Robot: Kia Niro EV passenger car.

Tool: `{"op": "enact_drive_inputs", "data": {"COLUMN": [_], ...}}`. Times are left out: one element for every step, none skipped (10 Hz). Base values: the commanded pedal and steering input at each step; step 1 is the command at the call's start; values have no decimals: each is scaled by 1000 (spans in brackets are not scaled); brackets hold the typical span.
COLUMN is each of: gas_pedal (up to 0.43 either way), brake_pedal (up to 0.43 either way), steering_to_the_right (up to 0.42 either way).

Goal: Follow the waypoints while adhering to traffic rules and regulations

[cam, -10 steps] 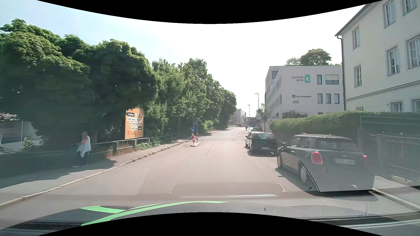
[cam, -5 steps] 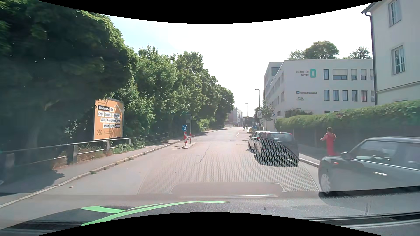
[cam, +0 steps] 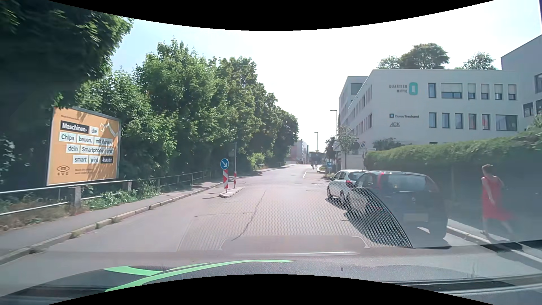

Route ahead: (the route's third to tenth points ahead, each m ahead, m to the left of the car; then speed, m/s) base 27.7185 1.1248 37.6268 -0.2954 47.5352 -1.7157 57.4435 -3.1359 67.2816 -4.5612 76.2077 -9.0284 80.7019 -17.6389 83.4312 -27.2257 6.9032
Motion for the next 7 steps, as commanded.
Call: {"op": "enact_drive_inputs", "data": {"gas_pedal": [0, 0, 0, 0, 0, 0, 0], "brake_pedal": [0, 12, 55, 85, 104, 116, 122], "steering_to_the_right": [26, 26, 26, 26, 26, 26, 26]}}
